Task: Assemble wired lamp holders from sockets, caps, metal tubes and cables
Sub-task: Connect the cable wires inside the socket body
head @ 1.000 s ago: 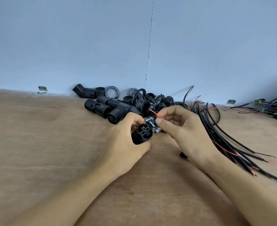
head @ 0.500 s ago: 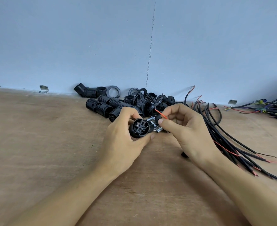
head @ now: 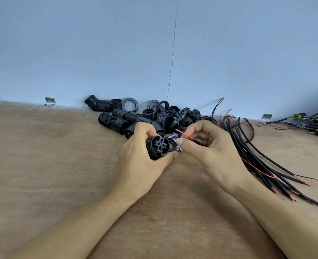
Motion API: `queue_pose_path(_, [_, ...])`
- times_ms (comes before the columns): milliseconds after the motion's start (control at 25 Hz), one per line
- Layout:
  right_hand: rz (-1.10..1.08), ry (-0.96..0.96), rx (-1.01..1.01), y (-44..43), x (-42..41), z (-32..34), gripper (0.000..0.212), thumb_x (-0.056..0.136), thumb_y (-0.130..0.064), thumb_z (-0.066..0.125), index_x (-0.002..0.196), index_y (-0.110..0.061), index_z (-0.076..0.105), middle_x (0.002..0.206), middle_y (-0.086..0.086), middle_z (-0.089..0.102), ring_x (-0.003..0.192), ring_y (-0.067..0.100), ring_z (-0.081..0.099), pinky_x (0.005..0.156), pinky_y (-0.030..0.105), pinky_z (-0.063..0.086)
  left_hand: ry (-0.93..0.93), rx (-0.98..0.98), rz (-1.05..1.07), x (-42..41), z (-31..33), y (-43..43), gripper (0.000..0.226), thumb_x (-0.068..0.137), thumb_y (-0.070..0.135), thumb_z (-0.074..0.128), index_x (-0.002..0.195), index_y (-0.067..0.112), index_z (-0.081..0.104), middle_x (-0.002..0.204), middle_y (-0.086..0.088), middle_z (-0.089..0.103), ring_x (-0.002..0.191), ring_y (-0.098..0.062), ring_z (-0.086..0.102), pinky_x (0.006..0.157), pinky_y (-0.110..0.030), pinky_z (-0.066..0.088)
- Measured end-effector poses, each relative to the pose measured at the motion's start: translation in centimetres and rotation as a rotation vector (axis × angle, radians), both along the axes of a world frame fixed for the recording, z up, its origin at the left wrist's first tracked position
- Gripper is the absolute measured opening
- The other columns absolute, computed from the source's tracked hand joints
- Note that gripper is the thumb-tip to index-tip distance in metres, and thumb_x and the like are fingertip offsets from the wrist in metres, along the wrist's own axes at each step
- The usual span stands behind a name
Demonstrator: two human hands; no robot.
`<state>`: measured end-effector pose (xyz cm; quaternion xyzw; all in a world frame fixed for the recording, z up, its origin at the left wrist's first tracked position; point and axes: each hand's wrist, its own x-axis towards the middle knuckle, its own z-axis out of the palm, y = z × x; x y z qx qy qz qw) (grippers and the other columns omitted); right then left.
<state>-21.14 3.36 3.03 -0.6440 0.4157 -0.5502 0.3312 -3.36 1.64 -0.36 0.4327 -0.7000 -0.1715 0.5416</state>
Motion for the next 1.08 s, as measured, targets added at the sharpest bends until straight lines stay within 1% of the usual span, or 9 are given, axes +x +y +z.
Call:
queue_pose_path(120, [-0.003, -0.040, 0.013, -0.05, -0.10, 0.07, 0.011, 0.083, -0.015, 0.077, 0.086, -0.014, 0.066, 0.081, 0.002, 0.072, 0.076, 0.018, 0.067, 0.076, 0.026, 0.051, 0.003, 0.013, -0.005, -0.03, -0.02, 0.00, 0.058, 0.071, 0.042, 0.090, 0.096, 0.035, 0.039, 0.088, 0.009, 0.070, 0.081, -0.012, 0.066, 0.069, -0.035, 0.052])
queue_pose_path(240, [0.017, -0.049, 0.022, -0.03, -0.09, 0.15, 0.011, 0.083, -0.015, 0.076, 0.084, -0.014, 0.065, 0.081, 0.003, 0.073, 0.076, 0.012, 0.066, 0.074, 0.023, 0.051, 0.023, 0.010, -0.017, -0.06, 0.07, 0.10, 0.058, 0.071, 0.038, 0.092, 0.096, 0.036, 0.039, 0.091, 0.012, 0.071, 0.085, -0.008, 0.068, 0.069, -0.020, 0.050])
queue_pose_path(360, [0.034, -0.068, 0.035, -0.03, -0.01, 0.15, 0.011, 0.082, -0.015, 0.075, 0.081, -0.017, 0.064, 0.082, 0.005, 0.073, 0.079, 0.020, 0.069, 0.076, 0.029, 0.053, 0.055, -0.006, -0.017, -0.11, 0.09, 0.15, 0.058, 0.071, 0.028, 0.092, 0.097, 0.035, 0.041, 0.097, 0.015, 0.072, 0.092, 0.000, 0.068, 0.075, -0.009, 0.046])
queue_pose_path(480, [0.047, -0.100, 0.035, -0.01, -0.02, 0.26, 0.011, 0.081, -0.014, 0.075, 0.082, -0.015, 0.064, 0.079, 0.002, 0.072, 0.073, 0.011, 0.065, 0.071, 0.021, 0.050, 0.087, -0.049, -0.009, -0.13, 0.02, 0.06, 0.057, 0.071, 0.022, 0.093, 0.100, 0.033, 0.045, 0.104, 0.016, 0.072, 0.097, 0.002, 0.067, 0.081, -0.006, 0.044])
queue_pose_path(560, [0.071, -0.099, 0.031, 0.10, -0.03, 0.40, 0.012, 0.080, -0.014, 0.074, 0.082, -0.013, 0.063, 0.076, 0.000, 0.071, 0.071, 0.008, 0.063, 0.069, 0.016, 0.049, 0.091, -0.066, -0.010, -0.18, -0.02, 0.01, 0.055, 0.072, 0.023, 0.093, 0.102, 0.030, 0.047, 0.103, 0.017, 0.071, 0.097, 0.000, 0.068, 0.080, -0.006, 0.045])
queue_pose_path(680, [0.123, -0.064, 0.017, 0.33, 0.21, 0.46, 0.015, 0.082, -0.008, 0.075, 0.080, -0.015, 0.062, 0.073, 0.003, 0.072, 0.070, 0.007, 0.065, 0.069, 0.016, 0.049, 0.097, -0.084, -0.020, -0.22, -0.05, -0.04, 0.055, 0.073, 0.026, 0.094, 0.101, 0.029, 0.046, 0.099, 0.014, 0.071, 0.092, -0.005, 0.069, 0.076, -0.008, 0.047])
queue_pose_path(800, [0.114, -0.047, 0.017, 0.33, 0.29, 0.44, 0.016, 0.081, -0.009, 0.077, 0.080, -0.016, 0.062, 0.077, 0.008, 0.074, 0.075, 0.013, 0.067, 0.075, 0.022, 0.051, 0.093, -0.111, -0.004, -0.22, -0.07, -0.13, 0.055, 0.074, 0.026, 0.092, 0.099, 0.035, 0.044, 0.097, 0.012, 0.070, 0.090, -0.009, 0.069, 0.073, -0.011, 0.048])
queue_pose_path(1000, [0.099, -0.046, 0.007, 0.48, 0.37, 0.44, 0.017, 0.081, -0.012, 0.077, 0.079, -0.022, 0.063, 0.078, 0.008, 0.075, 0.076, 0.016, 0.069, 0.077, 0.024, 0.052, 0.058, -0.116, 0.037, -0.14, -0.09, -0.13, 0.057, 0.074, 0.030, 0.092, 0.098, 0.041, 0.042, 0.094, 0.009, 0.066, 0.086, -0.017, 0.066, 0.072, -0.033, 0.053])
queue_pose_path(1080, [0.093, -0.050, 0.004, 0.50, 0.45, 0.47, 0.018, 0.081, -0.012, 0.077, 0.078, -0.023, 0.063, 0.076, 0.006, 0.074, 0.076, 0.015, 0.069, 0.076, 0.023, 0.051, 0.046, -0.116, 0.040, -0.13, -0.08, -0.15, 0.056, 0.074, 0.033, 0.092, 0.096, 0.042, 0.041, 0.092, 0.007, 0.065, 0.085, -0.019, 0.065, 0.070, -0.039, 0.053])
